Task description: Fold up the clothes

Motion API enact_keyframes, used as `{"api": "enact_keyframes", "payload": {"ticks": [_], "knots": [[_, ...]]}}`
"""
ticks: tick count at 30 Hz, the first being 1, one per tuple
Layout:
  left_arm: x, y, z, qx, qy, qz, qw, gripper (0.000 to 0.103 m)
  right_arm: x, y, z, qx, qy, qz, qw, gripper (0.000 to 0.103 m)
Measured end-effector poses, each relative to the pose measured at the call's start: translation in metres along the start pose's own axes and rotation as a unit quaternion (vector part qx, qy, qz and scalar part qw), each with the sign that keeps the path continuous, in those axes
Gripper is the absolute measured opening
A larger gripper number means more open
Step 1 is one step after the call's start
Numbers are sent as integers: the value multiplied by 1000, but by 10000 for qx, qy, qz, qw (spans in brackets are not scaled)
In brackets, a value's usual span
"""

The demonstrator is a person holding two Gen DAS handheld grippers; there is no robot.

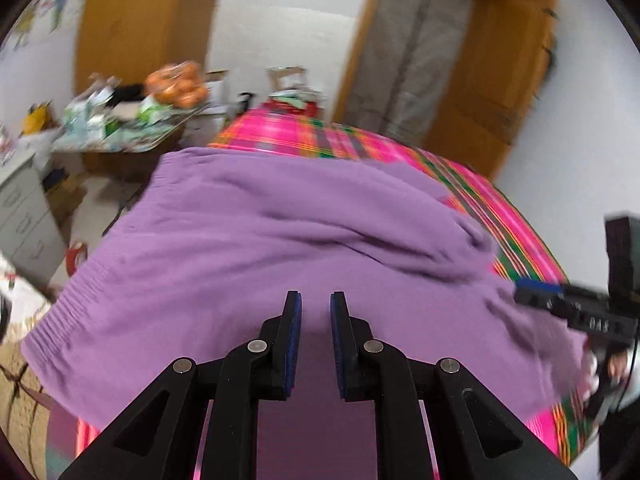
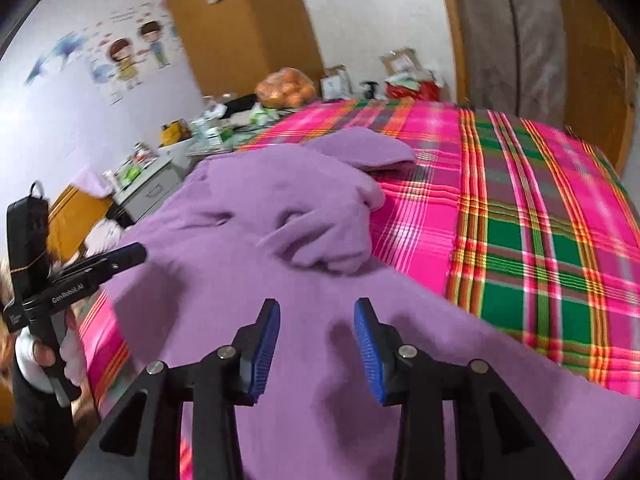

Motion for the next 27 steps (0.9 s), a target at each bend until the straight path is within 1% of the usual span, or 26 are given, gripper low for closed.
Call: {"api": "enact_keyframes", "payload": {"ticks": [2,3,5,6,10,13,17,20,21,23,27], "knots": [[13,-10,3,44,294,-12,9996,15,-5,-9,15,-39,-145,-28,9999,39],[15,-14,2,52,357,-47,9993,15,-8,-12,23,-78,-252,-9,9997,39],[12,-19,-3,66,317,-135,9994,15,-17,-17,40,-172,-500,59,9986,39],[10,-22,-6,136,306,-184,9993,15,-23,-23,47,-156,-620,94,9979,39],[10,-38,-13,441,381,-333,9977,15,-50,-57,73,35,-1093,231,9937,39],[10,-39,-14,441,445,-360,9974,15,-69,-83,92,177,-1446,334,9888,40],[9,-41,-14,445,433,-336,9975,15,-95,-116,118,367,-1913,470,9797,45],[10,-41,-14,438,472,-365,9973,15,-104,-96,130,67,-1894,334,9813,46],[10,-40,-15,436,479,-369,9972,15,-107,-88,134,-51,-1872,278,9819,44],[11,-39,-16,431,498,-388,9971,15,-111,-70,142,-287,-1827,167,9826,12],[11,-37,-17,422,539,-431,9967,15,-121,-35,158,-758,-1733,-55,9819,11]]}}
Point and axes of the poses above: each gripper's, at about its wrist camera, not at the fingertips, and y roughly against the way its jaws point, x to its left, z to its top, the point moved 7 cm from there along -y, roughly the way its jaws point, and after that the axes turned 3 degrees about -z, right-handed, at the moved point
